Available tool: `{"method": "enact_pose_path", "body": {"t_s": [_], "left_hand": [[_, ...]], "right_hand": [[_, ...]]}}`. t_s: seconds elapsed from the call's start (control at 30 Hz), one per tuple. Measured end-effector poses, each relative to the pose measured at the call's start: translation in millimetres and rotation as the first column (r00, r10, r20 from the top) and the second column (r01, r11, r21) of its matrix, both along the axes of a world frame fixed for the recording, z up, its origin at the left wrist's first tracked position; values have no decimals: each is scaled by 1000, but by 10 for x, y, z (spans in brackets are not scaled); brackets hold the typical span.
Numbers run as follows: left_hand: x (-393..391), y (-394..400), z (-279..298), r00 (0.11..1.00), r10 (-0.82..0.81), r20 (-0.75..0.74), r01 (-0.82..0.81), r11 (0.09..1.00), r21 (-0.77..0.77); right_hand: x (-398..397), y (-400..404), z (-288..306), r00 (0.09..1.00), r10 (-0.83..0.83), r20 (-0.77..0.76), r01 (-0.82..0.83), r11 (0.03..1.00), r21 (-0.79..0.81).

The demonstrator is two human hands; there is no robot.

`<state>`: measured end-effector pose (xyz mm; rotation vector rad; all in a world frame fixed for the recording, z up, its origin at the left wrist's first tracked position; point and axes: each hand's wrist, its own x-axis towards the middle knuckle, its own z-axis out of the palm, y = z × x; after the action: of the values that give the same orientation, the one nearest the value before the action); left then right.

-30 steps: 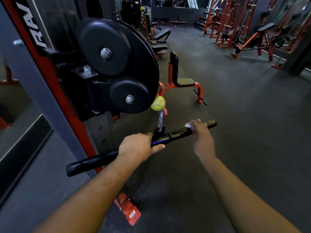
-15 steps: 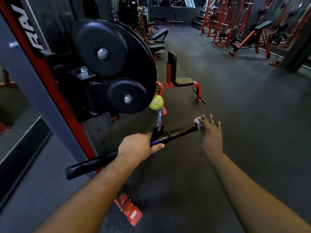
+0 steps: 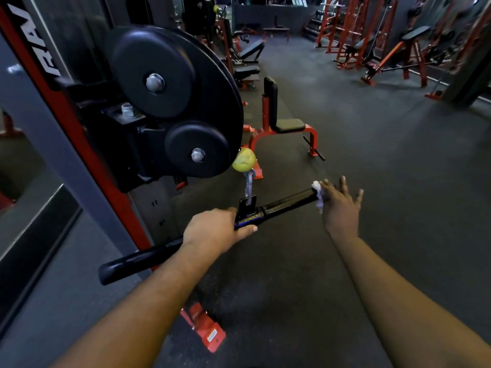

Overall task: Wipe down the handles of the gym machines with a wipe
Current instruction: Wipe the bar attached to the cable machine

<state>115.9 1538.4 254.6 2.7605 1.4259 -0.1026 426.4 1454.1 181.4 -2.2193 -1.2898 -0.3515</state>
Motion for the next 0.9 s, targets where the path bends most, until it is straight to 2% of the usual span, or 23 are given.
{"method": "enact_pose_path", "body": {"t_s": [0.1,0.2,0.3,0.37,0.47,0.57,0.67,0.73,0.77,0.83,0.9], "left_hand": [[3,5,21,1000,5,-3,-5,1000,-1],[5,12,24,1000,19,1,-19,1000,-7],[4,27,10,1000,26,-7,-26,1000,-12],[-9,28,4,1000,24,-7,-24,1000,-17],[-21,-3,-17,1000,18,21,-18,1000,-24],[6,-44,-40,999,18,48,-16,998,-57],[67,-81,-50,998,33,57,-29,998,-63],[87,-84,-39,997,46,62,-41,997,-66],[83,-79,-32,997,47,61,-43,997,-60],[50,-66,-17,997,42,58,-40,999,-35],[2,-71,6,999,39,38,-39,999,-4]], "right_hand": [[-457,70,-48,996,46,-71,-41,996,75],[-1206,85,-158,945,291,-150,-248,935,252],[-1421,22,-199,869,443,-222,-366,876,315],[-1260,-49,-190,831,534,-154,-483,831,277],[-961,-152,-115,768,641,-13,-636,764,110],[-785,-117,45,807,590,16,-591,807,13],[-762,0,135,903,429,19,-429,903,-1],[-924,52,178,947,318,-36,-317,947,45],[-1058,60,182,948,311,-69,-304,948,92],[-1340,43,119,914,398,-78,-383,911,154],[-1455,2,14,859,510,-37,-503,856,118]]}}
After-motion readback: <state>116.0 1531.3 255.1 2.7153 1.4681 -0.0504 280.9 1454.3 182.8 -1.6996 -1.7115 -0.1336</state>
